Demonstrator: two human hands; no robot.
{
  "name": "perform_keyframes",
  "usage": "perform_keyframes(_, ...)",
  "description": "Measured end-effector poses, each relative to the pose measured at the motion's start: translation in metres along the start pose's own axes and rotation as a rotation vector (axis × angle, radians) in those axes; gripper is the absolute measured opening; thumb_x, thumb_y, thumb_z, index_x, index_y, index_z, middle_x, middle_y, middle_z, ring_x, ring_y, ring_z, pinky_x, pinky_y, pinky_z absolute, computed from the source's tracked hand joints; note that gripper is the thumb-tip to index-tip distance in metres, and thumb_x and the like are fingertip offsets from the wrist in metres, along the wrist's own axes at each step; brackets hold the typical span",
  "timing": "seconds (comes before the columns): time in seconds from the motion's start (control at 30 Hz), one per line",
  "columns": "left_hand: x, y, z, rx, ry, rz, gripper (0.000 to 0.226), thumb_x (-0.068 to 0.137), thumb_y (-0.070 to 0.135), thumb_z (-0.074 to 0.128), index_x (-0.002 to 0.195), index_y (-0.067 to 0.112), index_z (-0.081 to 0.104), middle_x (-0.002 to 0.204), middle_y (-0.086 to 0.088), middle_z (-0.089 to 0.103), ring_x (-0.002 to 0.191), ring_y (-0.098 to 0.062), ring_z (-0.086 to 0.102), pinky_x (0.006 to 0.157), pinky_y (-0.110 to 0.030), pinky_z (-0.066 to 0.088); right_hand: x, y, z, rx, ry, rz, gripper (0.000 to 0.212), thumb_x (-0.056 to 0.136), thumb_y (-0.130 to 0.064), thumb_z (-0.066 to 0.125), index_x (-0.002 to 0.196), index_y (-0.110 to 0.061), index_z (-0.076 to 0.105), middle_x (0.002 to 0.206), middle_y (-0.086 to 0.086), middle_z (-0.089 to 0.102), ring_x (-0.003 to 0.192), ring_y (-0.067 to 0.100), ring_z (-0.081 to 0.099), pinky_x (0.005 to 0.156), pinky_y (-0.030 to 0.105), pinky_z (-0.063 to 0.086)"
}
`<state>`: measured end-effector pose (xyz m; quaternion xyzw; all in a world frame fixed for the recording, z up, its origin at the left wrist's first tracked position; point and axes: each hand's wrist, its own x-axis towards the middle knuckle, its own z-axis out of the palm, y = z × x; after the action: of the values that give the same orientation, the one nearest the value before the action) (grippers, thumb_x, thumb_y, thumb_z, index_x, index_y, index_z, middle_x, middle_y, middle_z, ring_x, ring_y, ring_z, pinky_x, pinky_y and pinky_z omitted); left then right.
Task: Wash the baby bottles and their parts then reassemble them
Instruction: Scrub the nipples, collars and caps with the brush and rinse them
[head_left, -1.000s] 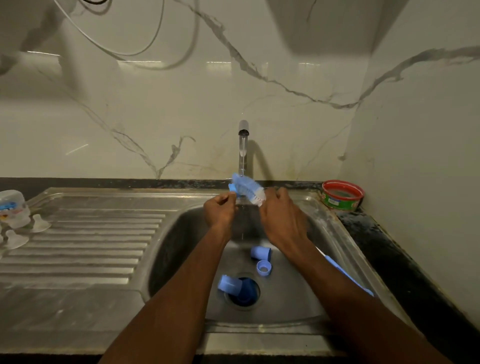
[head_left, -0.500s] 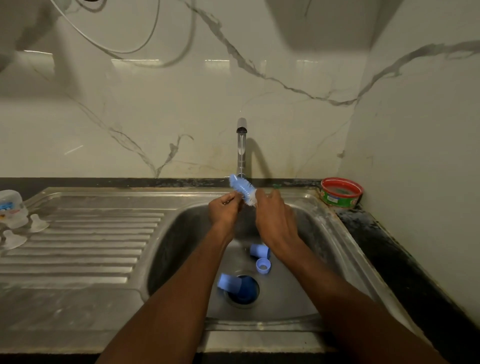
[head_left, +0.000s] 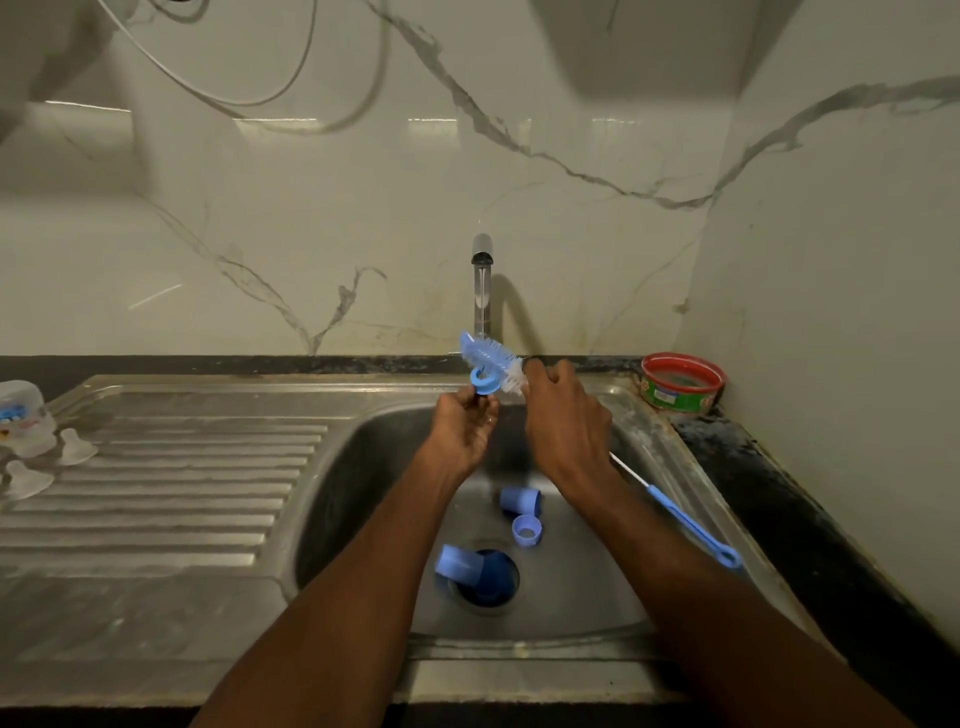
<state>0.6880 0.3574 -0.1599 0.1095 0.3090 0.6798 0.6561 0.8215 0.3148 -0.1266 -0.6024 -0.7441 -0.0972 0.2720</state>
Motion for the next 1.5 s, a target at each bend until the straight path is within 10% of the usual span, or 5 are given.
perform_keyframes(0.67, -0.004, -0.005, 0.006, 0.254, -0.101, 0.042, 0.024, 0.102, 0.010, 0.046, 0.101, 0.000, 0.067, 0.090, -0.012, 0.070, 0.075, -0.017, 0.061, 0.071, -0.025, 0.049, 0.007, 0.000, -0.007, 0.063, 0.016, 0.028, 0.030, 0.102, -0.031, 0.048, 0.131, -0.022, 0.048, 0.119, 0.007, 0.053, 0.094, 0.029, 0.063, 0.066, 0.037, 0.039)
perform_keyframes(0.87, 0.009, 0.009, 0.001, -0.037, 0.077, 0.119, 0.021, 0.104, 0.009, 0.043, 0.096, 0.001, 0.061, 0.082, -0.010, 0.059, 0.063, -0.013, 0.052, 0.048, -0.018, 0.049, -0.002, 0.006, -0.006, 0.044, 0.013, -0.035, 0.026, 0.104, -0.032, 0.044, 0.127, -0.022, 0.051, 0.112, 0.007, 0.055, 0.093, 0.030, 0.063, 0.065, 0.035, 0.034)
perform_keyframes(1.3, 0.001, -0.005, 0.012, -0.113, 0.054, 0.239, 0.023, 0.104, 0.018, 0.055, 0.101, -0.003, 0.064, 0.095, -0.015, 0.071, 0.079, -0.018, 0.073, 0.063, -0.024, 0.062, 0.004, 0.009, -0.003, 0.051, 0.111, 0.030, 0.025, 0.104, -0.027, 0.048, 0.128, -0.021, 0.049, 0.116, 0.005, 0.051, 0.084, 0.030, 0.065, 0.063, 0.035, 0.039)
perform_keyframes(1.5, 0.001, -0.009, 0.002, -0.072, -0.078, 0.019, 0.027, 0.106, 0.020, 0.048, 0.117, 0.001, 0.064, 0.095, -0.014, 0.071, 0.074, -0.020, 0.072, 0.057, -0.027, 0.060, -0.005, -0.006, 0.004, 0.013, -0.033, -0.162, 0.031, 0.102, -0.029, 0.048, 0.132, -0.025, 0.047, 0.113, 0.004, 0.049, 0.075, 0.024, 0.056, 0.059, 0.032, 0.038)
